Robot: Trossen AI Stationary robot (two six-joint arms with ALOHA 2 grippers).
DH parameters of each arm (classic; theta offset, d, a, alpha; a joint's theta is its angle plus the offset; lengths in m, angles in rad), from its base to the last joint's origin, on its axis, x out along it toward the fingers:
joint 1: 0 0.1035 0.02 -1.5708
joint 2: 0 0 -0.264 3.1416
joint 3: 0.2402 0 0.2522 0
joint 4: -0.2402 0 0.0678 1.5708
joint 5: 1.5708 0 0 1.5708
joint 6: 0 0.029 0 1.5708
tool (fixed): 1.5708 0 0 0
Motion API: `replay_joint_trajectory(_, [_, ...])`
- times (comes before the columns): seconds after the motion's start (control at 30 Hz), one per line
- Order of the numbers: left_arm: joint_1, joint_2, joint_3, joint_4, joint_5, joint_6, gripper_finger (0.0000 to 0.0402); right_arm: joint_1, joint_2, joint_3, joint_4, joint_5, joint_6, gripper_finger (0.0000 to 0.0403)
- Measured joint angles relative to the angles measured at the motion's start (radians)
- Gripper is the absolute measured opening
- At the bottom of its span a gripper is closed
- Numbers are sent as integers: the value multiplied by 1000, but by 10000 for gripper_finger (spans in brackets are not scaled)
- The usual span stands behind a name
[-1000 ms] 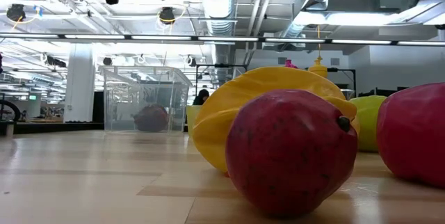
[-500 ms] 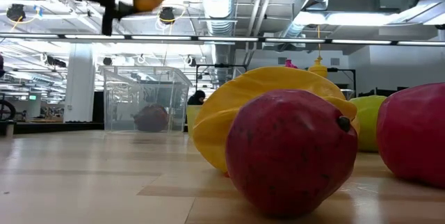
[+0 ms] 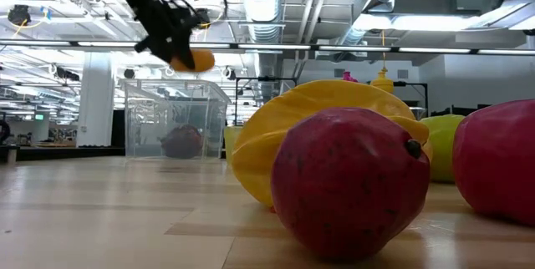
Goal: Pick & Place Food Item
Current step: Put the yellow mango into the transparent container
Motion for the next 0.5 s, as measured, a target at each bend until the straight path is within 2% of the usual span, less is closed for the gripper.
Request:
replay_joint_trajectory(0.2, [41,174,60,-114,-19,58,137,0,0,0,-31,0,20,3])
replay_joint_trajectory(0.33, [51,227,60,-155,-80,84,137,0,0,0,-36,0,29,3])
replay_joint_trajectory(0.5, [58,273,61,-140,-90,84,138,0,0,0,-34,0,29,3])
